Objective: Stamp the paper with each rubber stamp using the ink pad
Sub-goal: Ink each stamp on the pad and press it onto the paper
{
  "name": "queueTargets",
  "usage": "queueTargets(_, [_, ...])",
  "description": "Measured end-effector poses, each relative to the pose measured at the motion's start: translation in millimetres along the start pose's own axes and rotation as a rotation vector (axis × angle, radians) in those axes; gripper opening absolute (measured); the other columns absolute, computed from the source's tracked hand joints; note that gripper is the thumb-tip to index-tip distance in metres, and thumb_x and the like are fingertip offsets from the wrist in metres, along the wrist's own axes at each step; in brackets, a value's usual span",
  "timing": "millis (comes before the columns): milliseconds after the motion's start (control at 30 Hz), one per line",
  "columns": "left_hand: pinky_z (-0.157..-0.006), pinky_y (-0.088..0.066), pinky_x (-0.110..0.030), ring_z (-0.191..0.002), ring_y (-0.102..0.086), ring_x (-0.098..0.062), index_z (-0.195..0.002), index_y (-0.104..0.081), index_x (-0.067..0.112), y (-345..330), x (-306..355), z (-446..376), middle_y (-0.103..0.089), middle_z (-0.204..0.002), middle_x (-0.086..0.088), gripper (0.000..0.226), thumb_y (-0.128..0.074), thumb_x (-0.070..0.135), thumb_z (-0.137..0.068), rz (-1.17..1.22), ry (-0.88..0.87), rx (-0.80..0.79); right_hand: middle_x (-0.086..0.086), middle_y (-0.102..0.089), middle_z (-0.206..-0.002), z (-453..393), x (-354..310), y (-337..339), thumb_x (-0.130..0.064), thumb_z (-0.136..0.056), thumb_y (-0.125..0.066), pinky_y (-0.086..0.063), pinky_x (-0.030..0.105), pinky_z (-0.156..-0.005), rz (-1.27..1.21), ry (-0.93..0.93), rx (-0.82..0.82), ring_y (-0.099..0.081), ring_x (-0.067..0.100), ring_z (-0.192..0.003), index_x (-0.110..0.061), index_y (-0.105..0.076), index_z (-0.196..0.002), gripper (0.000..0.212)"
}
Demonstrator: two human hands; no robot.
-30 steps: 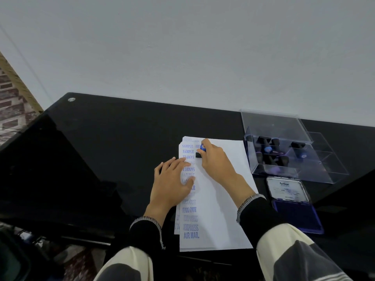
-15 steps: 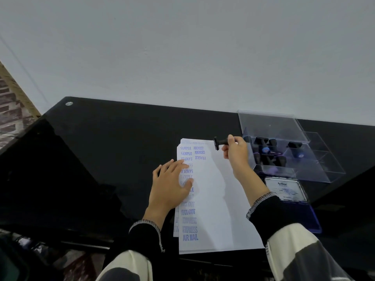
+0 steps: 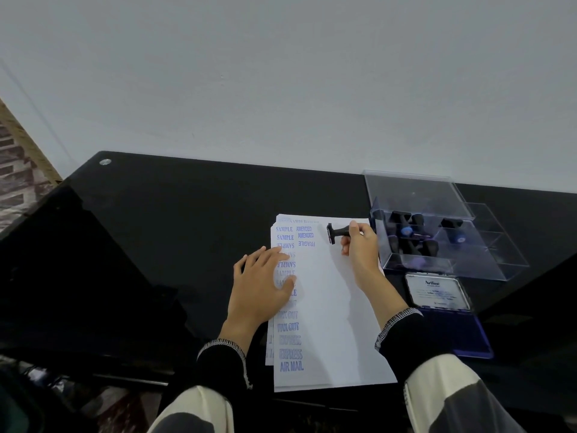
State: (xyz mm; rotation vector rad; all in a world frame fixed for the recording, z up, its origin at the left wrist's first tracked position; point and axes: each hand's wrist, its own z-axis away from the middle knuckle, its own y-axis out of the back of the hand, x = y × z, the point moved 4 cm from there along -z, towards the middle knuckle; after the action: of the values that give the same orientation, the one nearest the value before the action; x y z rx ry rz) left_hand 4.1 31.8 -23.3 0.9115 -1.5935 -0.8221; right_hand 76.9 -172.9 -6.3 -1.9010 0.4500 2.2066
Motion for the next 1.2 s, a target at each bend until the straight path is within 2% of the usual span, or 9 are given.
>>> queueTargets(233, [-0.118, -0.007, -0.038, -0.142, -0.025, -0.009, -0.132, -0.049, 0.035, -1, -1, -1, -0.04, -0.147, 0.015, 0.043, -0.049, 0.051, -0.093, -0.005, -0.014, -0.008, 0.001, -0.056, -0.068, 5, -3, -2, -0.022, -0.102, -0.037, -0.04, 0.022, -0.059, 0.066, 0.05, -0.017, -0.046, 0.011, -0.056, -0.011, -0.05, -0.096, 0.018])
queueTargets(367, [-0.115, -0.013, -0.037, -0.133, -0.037, -0.009, -0.119, -0.06, 0.033, 1, 3, 1, -0.049, -0.135, 0.015, 0.031, -0.056, 0.045, -0.091, 0.027, -0.053, 0.018, 0.006, -0.057, -0.075, 19, -9, 3, -0.019, -0.102, -0.039, -0.043, 0.011, -0.052, 0.003, 0.065, -0.085, -0.05, 0.012, -0.058, -0.011, -0.049, -0.096, 0.015])
queueTargets(467, [-0.11, -0.019, -0.034, -0.121, -0.046, -0.008, -0.11, -0.064, 0.034, 6, 7, 3, -0.056, -0.123, 0.017, 0.022, -0.058, 0.042, -0.09, -0.008, -0.064, 0.057, 0.007, -0.058, -0.074, 29, -17, 18, -0.019, -0.102, -0.042, -0.047, 0.019, -0.059, -0.026, 0.131, -0.096, -0.052, 0.014, -0.059, -0.017, -0.05, -0.094, 0.011])
queueTargets(567, [-0.112, -0.018, -0.038, -0.118, -0.047, -0.008, -0.105, -0.063, 0.035, 6, 14, 2, -0.058, -0.119, 0.018, 0.016, -0.057, 0.034, -0.09, -0.003, 0.001, 0.058, 0.006, -0.06, -0.076, 34, -28, 44, -0.02, -0.102, -0.043, -0.05, 0.024, -0.063, -0.022, 0.211, -0.084, -0.055, 0.012, -0.062, -0.023, -0.052, -0.094, 0.013])
queueTargets(667, [-0.11, -0.018, -0.035, -0.112, -0.05, -0.009, -0.103, -0.064, 0.032, 1, 41, 5, -0.06, -0.113, 0.015, 0.02, -0.058, 0.019, -0.09, 0.082, 0.009, 0.085, 0.006, -0.059, -0.076, 38, -34, 75, -0.019, -0.101, -0.044, -0.049, 0.023, -0.058, -0.037, 0.235, -0.038, -0.054, 0.012, -0.063, -0.023, -0.053, -0.093, 0.013])
queueTargets(800, [-0.111, -0.024, -0.035, -0.112, -0.053, -0.008, -0.102, -0.065, 0.03, -20, 91, 11, -0.062, -0.112, 0.014, 0.021, -0.056, 0.015, -0.091, 0.194, -0.043, 0.054, 0.003, -0.055, -0.069, 47, -37, 124, -0.014, -0.1, -0.046, -0.046, 0.024, -0.054, -0.037, 0.261, 0.03, -0.052, 0.013, -0.061, -0.014, -0.054, -0.094, 0.011])
queueTargets(967, [-0.103, -0.029, -0.025, -0.112, -0.05, -0.013, -0.111, -0.064, 0.026, -52, 145, 22, -0.06, -0.118, 0.01, 0.025, -0.052, 0.012, -0.093, 0.228, -0.19, -0.068, 0.002, -0.056, -0.067, 63, -23, 187, -0.022, -0.099, -0.048, -0.044, 0.027, -0.063, 0.199, 0.262, 0.066, -0.049, 0.012, -0.061, -0.012, -0.055, -0.092, 0.014])
queueTargets(1100, [-0.102, -0.036, -0.03, -0.114, -0.049, -0.014, -0.114, -0.064, 0.025, -71, 166, 30, -0.059, -0.119, 0.009, 0.022, -0.055, 0.021, -0.094, 0.284, -0.294, -0.136, 0.001, -0.056, -0.069, 77, -10, 212, -0.022, -0.096, -0.051, -0.037, 0.017, -0.058, 0.396, 0.287, 0.033, -0.046, 0.01, -0.061, -0.017, -0.056, -0.085, 0.013])
queueTargets(1200, [-0.107, -0.029, -0.028, -0.121, -0.046, -0.012, -0.121, -0.063, 0.028, -79, 168, 35, -0.058, -0.126, 0.011, 0.037, -0.048, 0.044, -0.091, 0.223, -0.346, -0.144, 0.0, -0.056, -0.069, 86, -5, 217, -0.021, -0.097, -0.051, -0.036, 0.015, -0.057, 0.529, 0.347, -0.011, -0.045, 0.007, -0.058, -0.019, -0.055, -0.087, 0.011])
